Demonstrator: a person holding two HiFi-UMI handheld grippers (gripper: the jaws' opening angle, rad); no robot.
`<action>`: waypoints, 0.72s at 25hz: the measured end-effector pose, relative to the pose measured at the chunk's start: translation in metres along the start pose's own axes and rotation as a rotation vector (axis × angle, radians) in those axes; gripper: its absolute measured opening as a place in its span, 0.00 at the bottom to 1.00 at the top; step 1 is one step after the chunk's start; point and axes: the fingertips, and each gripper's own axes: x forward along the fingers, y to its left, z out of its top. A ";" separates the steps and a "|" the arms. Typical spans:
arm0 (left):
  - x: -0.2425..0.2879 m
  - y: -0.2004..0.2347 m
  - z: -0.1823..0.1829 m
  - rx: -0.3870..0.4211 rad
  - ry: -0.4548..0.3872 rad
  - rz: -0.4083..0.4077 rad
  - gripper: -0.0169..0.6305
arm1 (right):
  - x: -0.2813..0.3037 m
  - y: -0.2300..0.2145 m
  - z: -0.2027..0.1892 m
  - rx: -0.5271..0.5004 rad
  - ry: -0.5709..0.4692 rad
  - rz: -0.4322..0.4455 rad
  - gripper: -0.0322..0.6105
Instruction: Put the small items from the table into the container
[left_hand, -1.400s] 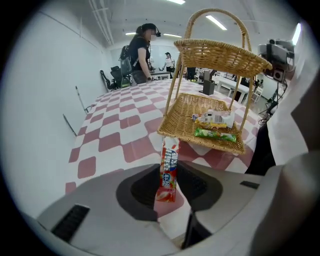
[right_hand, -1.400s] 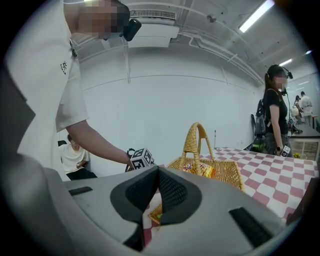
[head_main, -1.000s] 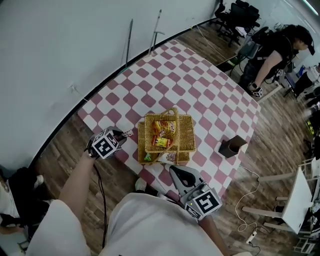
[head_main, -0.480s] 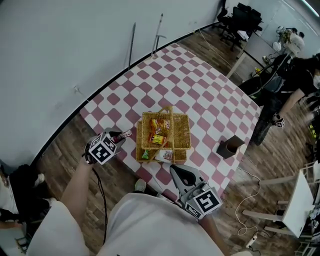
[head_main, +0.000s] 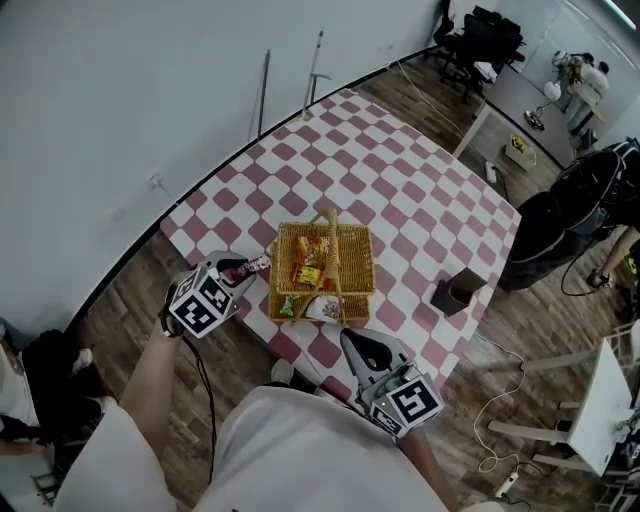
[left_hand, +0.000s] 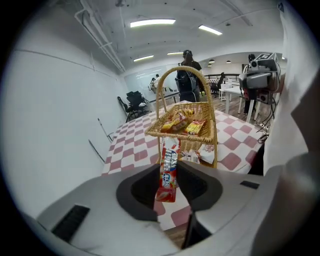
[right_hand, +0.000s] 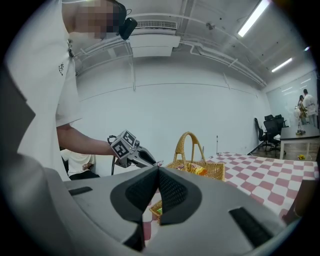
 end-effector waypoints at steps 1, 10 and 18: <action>-0.003 0.000 0.006 0.008 -0.010 0.003 0.22 | -0.001 0.000 0.000 0.000 -0.001 0.000 0.07; -0.012 -0.009 0.056 0.069 -0.076 -0.004 0.22 | -0.012 -0.006 -0.001 0.004 -0.007 -0.010 0.07; -0.006 -0.021 0.084 0.116 -0.093 -0.059 0.22 | -0.018 -0.011 0.000 0.010 -0.015 -0.030 0.07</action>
